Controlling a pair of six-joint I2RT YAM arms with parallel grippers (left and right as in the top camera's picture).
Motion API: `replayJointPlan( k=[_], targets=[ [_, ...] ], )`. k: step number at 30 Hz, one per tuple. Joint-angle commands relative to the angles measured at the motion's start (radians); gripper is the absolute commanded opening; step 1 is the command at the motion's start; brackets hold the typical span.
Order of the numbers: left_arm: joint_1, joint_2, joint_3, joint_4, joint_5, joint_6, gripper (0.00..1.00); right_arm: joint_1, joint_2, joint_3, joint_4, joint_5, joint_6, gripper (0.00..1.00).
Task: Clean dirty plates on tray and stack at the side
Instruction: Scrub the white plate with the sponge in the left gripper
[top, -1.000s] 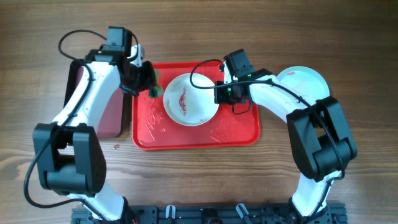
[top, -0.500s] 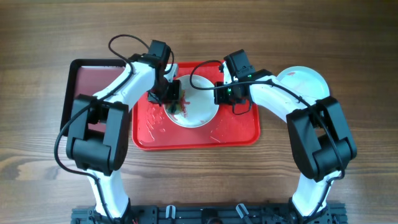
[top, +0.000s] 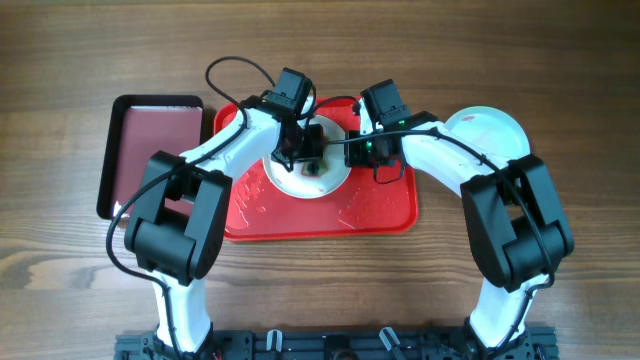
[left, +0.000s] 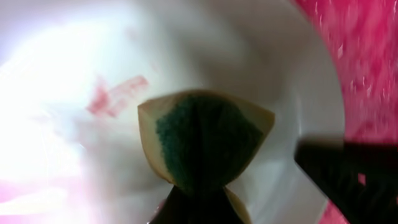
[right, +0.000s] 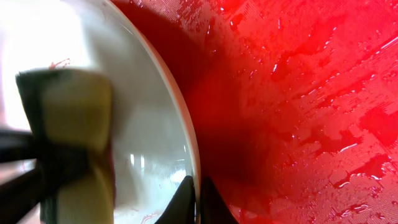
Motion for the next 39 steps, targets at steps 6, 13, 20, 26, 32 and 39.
replayJointPlan(
  k=[6,13,20,26,32,39],
  targets=[
    [0.045,0.035,-0.009,-0.013,-0.371,-0.22,0.04,0.007,0.021,-0.017,-0.009,-0.023,-0.01,0.04],
    [0.045,0.035,-0.009,-0.166,-0.073,-0.185,0.04,0.007,0.022,-0.018,-0.005,-0.022,-0.01,0.04],
    [0.021,0.035,-0.009,-0.059,0.351,0.211,0.04,0.007,0.022,-0.018,-0.002,-0.022,-0.01,0.04],
    [0.025,0.035,-0.009,-0.319,0.141,0.309,0.04,0.007,0.022,-0.018,-0.002,-0.022,-0.01,0.04],
    [0.143,0.035,-0.009,-0.369,-0.167,0.261,0.04,0.007,0.022,-0.018,-0.002,-0.022,-0.01,0.04],
    [0.124,0.035,-0.009,-0.206,-0.474,0.005,0.04,0.007,0.022,-0.018,-0.002,-0.022,-0.01,0.04]
  ],
)
